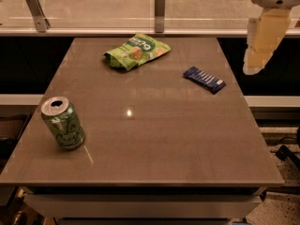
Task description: Move green rice chip bag near green can
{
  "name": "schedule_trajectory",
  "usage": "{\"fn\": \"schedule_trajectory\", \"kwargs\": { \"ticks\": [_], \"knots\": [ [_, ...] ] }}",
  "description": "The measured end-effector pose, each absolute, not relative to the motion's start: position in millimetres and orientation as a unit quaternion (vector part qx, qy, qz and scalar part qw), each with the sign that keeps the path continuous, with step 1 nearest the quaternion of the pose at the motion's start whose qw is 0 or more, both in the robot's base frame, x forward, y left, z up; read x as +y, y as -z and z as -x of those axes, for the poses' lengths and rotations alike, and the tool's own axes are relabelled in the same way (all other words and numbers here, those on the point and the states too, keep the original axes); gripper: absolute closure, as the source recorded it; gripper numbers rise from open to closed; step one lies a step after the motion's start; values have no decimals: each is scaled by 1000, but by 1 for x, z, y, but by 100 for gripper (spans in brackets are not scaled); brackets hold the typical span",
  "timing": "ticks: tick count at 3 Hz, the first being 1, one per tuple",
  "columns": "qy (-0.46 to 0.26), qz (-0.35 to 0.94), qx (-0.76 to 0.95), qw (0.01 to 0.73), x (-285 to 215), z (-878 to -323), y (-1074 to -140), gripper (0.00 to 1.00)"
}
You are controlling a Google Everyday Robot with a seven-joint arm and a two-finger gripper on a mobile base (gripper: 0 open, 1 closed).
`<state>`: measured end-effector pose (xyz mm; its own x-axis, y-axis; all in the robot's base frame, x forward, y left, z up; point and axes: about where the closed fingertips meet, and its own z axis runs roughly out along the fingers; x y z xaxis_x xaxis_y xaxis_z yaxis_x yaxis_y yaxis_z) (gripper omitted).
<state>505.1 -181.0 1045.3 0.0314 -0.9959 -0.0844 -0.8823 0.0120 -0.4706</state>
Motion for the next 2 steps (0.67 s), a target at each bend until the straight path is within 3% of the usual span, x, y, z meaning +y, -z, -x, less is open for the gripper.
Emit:
{"fn": "schedule_trajectory", "kwargs": {
  "ticks": [2],
  "knots": [
    [104,730,632,240,-152,-555,-1061,0]
  ]
}}
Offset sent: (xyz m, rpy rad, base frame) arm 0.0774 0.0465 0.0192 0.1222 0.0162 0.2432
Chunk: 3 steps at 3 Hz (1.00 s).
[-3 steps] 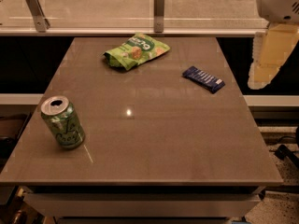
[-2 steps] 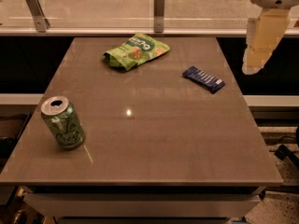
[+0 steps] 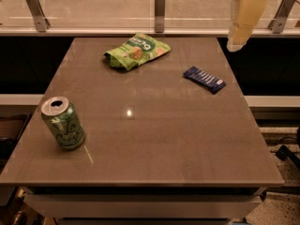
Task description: Move green rice chip bag near green can
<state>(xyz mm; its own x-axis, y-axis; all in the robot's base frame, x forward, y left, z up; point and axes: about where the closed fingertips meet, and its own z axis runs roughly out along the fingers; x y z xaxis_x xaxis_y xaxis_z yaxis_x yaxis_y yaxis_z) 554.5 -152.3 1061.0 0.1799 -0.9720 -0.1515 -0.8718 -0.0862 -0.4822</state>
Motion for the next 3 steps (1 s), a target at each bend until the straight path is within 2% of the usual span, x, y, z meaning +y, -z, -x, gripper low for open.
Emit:
{"fn": "schedule_trajectory", "kwargs": {
  "ticks": [2,3],
  "knots": [
    [53,757,598,257,-113,-598,-1048,0],
    [51,761,590,264,-75,-640,-1031,0]
  ]
}}
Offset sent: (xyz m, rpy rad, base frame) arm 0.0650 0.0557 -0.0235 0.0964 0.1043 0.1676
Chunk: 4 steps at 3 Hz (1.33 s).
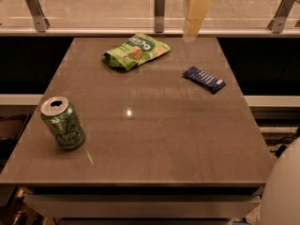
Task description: Move green rice chip bag near green can
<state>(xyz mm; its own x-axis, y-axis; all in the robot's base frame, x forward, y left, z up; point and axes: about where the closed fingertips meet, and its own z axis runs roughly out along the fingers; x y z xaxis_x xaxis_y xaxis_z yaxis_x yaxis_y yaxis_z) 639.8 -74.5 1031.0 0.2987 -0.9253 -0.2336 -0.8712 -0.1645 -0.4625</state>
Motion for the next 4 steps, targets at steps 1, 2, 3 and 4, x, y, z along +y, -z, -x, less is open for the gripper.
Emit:
{"fn": "schedule_trajectory", "kwargs": {
  "ticks": [1,2,3,4],
  "knots": [
    [51,761,590,264,-74,-640,-1031,0],
    [47,760,598,249,-70,-648,-1017,0],
    [32,763,605,224,-64,-660,-989,0],
    [21,767,606,209,-57,-671,-967,0]
  ]
}}
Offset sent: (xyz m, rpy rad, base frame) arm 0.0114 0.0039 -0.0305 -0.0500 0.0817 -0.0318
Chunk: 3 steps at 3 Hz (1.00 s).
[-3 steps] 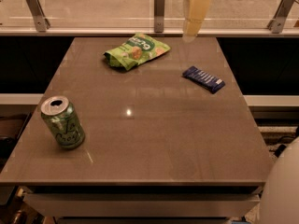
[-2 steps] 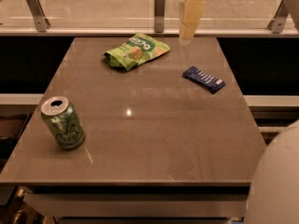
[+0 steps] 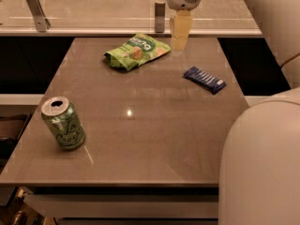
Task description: Move green rice chip bag near green can
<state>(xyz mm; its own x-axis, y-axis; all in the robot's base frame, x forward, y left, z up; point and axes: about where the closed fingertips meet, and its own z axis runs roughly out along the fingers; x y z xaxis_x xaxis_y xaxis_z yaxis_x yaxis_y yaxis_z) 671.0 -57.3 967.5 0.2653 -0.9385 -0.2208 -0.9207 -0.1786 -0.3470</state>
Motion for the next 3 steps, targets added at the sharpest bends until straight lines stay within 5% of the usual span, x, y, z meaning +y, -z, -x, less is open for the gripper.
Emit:
{"fn": "schedule_trajectory", "kwargs": {
  "ticks": [3],
  "knots": [
    [10,819,544,182,9,-708,-921,0]
  ]
}}
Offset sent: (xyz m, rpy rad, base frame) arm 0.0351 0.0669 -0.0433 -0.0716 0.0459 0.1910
